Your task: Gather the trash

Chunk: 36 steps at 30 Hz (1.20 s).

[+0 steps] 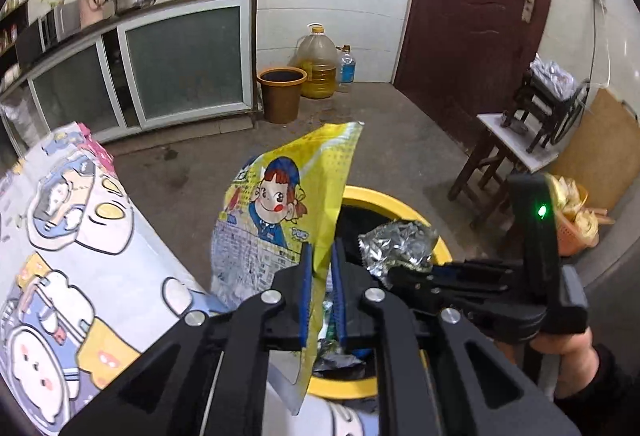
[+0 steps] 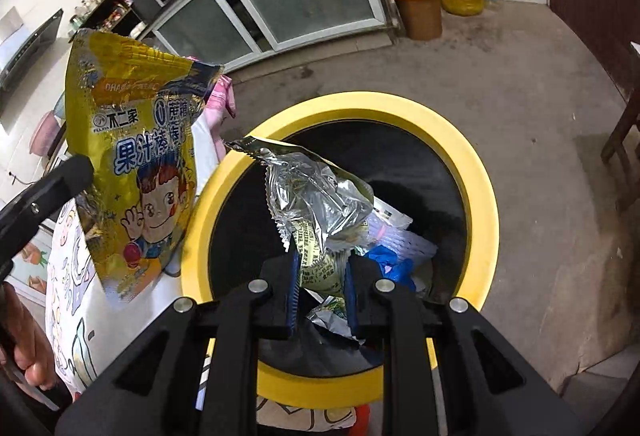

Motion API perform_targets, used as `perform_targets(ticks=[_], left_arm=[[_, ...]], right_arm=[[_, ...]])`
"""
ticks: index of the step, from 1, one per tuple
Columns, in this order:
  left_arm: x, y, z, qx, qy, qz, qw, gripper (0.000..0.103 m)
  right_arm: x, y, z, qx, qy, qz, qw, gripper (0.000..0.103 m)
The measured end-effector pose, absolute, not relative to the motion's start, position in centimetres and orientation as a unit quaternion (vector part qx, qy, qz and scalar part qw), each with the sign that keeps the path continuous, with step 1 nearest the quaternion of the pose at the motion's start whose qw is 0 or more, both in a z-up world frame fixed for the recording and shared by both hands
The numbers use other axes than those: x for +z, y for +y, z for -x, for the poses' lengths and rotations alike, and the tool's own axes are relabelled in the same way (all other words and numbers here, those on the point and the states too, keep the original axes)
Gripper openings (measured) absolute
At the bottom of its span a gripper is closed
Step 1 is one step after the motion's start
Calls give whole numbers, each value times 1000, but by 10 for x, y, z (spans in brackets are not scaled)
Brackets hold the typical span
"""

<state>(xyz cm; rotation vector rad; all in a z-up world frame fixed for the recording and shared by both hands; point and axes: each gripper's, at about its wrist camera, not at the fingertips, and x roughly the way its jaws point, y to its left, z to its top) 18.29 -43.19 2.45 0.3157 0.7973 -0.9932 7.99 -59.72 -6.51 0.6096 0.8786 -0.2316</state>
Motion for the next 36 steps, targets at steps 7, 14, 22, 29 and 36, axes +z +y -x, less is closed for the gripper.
perform_targets(ticks=[7,14,22,29,36], left_arm=[[31,-433,-190,-483,377,-105,783,25],[38,-418,-188,-463,350,-85,810,90],[50,-382,-186,-416,322,-67,848,95],[64,-320,-170,-353,288,-71,887,95],[69,-226,-153,-280,288,-9,916,95]], right_arm=[[-68,-600,-79,-115,418,-293,852,49],[-72,-607,-70,-139,415,-307,845,64],[-56,-601,-45,-159,396,-298,854,74],[-35,-587,-29,-217,345,-283,868,95],[-14,-544,-27,-296,324,-190,878,95]])
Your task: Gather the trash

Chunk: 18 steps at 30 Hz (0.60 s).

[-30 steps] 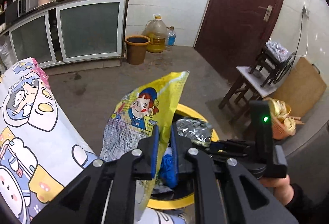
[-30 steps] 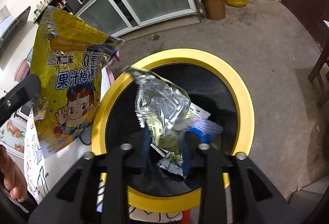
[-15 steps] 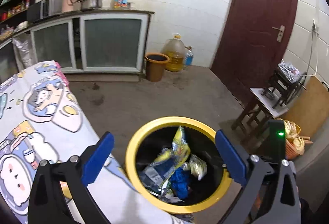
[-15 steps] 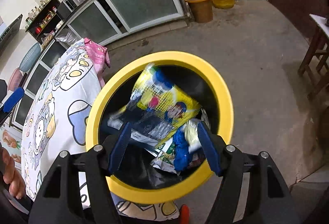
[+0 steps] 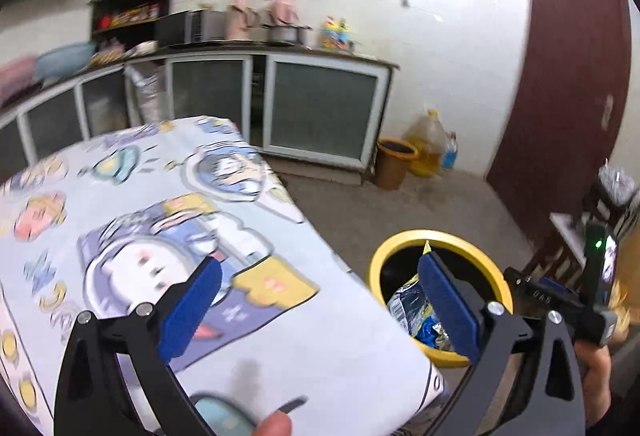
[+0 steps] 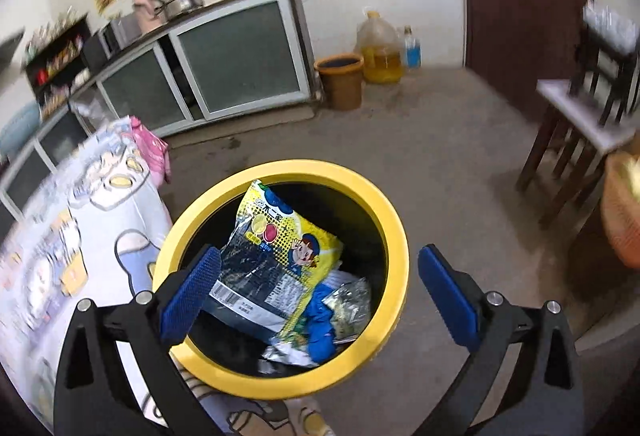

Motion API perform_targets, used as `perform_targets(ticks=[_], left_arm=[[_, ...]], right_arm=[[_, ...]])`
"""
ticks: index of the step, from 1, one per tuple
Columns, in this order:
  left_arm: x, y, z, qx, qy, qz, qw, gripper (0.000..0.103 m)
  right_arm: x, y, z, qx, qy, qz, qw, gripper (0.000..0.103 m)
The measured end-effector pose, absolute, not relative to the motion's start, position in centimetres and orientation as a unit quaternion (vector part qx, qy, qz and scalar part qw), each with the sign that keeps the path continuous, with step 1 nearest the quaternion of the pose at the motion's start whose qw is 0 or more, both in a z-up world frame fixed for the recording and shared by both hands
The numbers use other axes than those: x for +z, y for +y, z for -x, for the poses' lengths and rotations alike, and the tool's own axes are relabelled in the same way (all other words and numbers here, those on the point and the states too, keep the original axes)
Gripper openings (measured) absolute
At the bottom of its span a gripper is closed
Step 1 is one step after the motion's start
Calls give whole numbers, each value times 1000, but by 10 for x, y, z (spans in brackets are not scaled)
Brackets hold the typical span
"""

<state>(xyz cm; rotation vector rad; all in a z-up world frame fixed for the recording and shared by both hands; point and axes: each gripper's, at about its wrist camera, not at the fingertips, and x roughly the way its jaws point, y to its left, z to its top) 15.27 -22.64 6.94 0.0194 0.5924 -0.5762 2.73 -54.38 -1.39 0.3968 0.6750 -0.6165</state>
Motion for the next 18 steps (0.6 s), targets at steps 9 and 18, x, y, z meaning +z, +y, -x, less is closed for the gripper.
perform_targets(ticks=[9,18], left_arm=[[61,-89,-109,-63,233,32,970,95],[60,-8,-58,24,233,-5,972,95]], right_arm=[[41,-439,4,-314,197,-51,927,95],[81,-352,40,-212,124,-41,968,95]])
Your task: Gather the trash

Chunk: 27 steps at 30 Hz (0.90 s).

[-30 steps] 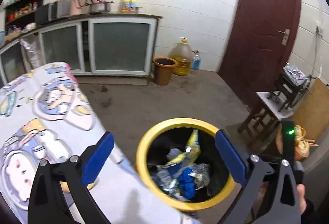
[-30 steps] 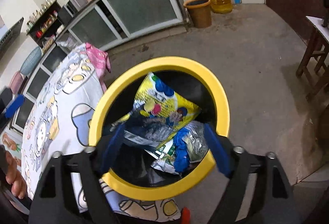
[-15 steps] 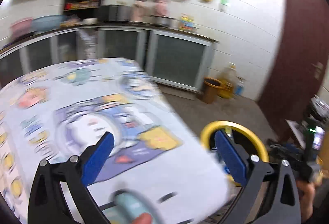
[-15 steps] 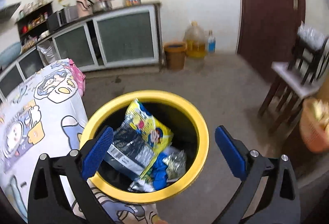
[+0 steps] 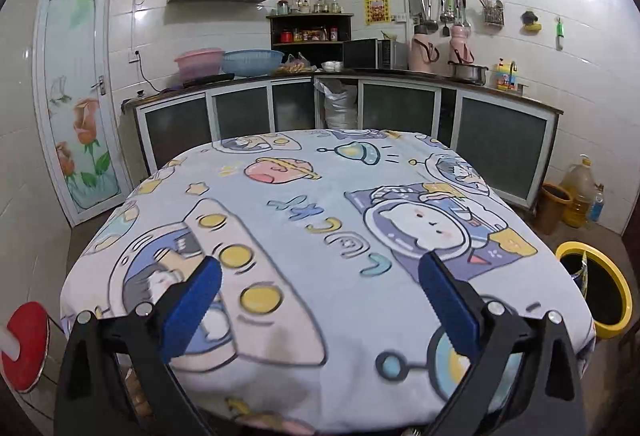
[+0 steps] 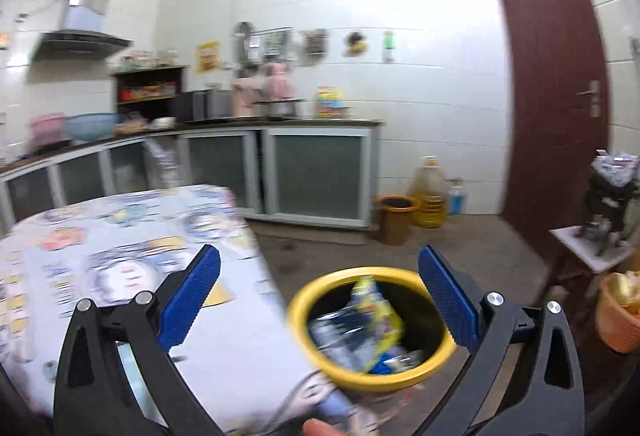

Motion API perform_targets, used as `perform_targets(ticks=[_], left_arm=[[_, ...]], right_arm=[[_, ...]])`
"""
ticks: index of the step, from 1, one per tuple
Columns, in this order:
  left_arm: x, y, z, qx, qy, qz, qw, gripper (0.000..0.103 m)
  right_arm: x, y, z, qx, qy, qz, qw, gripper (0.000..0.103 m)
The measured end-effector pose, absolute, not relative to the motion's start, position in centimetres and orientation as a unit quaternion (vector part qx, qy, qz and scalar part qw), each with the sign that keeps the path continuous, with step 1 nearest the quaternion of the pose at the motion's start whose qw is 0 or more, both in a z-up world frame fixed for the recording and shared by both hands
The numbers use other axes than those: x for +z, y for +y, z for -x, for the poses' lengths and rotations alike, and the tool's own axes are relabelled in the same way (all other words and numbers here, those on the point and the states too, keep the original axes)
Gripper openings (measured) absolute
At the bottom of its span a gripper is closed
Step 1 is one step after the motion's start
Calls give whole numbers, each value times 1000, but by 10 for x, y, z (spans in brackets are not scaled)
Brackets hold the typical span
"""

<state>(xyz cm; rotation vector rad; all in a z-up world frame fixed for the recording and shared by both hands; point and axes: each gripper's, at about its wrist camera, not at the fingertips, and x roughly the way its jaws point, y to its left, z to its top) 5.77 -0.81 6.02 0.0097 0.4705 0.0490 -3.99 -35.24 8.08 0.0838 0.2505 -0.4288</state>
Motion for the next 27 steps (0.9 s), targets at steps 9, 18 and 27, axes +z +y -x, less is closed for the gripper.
perform_targets(ticks=[9,18,27], left_arm=[[36,0,-14,46,262,36,963,95],[25,-1,-9,34,270,40,961,95],[18,-6,-8,18,278,44,959,95]], right_arm=[[54,-309,47,-180,147,-58,971,95],[32,-285,53,-159,162,-41,973,95],[24,-280,55,-156,173,-36,972,95]])
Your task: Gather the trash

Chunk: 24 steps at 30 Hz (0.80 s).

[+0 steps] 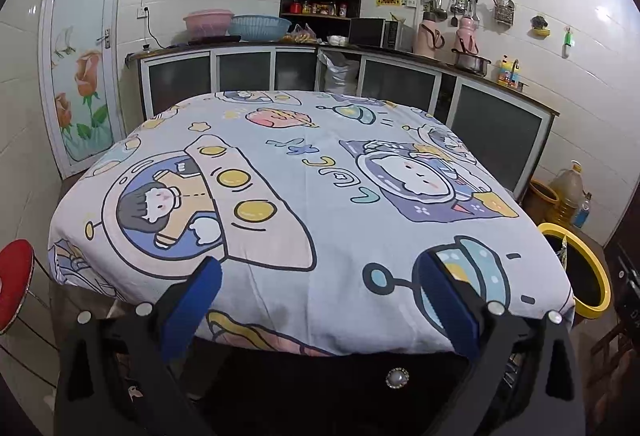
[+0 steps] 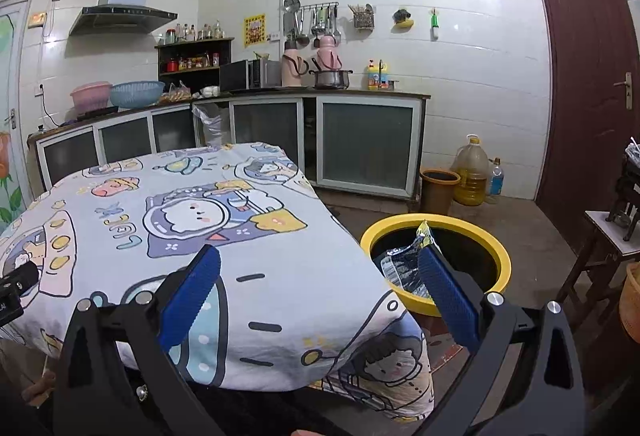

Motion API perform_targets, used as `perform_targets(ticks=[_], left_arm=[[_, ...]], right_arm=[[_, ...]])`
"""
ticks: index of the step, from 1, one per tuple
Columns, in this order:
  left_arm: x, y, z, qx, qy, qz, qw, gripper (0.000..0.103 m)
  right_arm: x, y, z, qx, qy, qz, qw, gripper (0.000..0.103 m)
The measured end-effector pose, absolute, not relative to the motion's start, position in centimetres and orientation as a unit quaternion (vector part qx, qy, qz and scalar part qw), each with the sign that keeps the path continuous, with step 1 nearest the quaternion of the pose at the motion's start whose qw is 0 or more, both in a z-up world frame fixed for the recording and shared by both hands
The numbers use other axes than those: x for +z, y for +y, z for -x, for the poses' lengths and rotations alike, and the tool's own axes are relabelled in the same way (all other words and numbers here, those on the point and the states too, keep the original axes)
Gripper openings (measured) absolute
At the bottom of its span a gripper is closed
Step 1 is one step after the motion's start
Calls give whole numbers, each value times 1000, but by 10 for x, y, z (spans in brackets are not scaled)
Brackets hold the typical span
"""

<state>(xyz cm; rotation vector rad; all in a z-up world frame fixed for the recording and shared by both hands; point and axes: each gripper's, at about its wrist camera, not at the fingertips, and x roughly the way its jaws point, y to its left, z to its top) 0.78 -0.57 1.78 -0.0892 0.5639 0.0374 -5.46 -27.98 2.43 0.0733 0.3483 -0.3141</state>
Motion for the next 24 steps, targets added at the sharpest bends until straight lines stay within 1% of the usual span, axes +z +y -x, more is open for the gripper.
perform_targets(ticks=[7,24], left_arm=[[19,-12,-5,11,271,34,962,95],[14,-15,-8,-4,281,34,959,95]], right_arm=[[22,-281,54,-155,179,-39,971,95],[15,-280,50,-156,191,-39,968,95]])
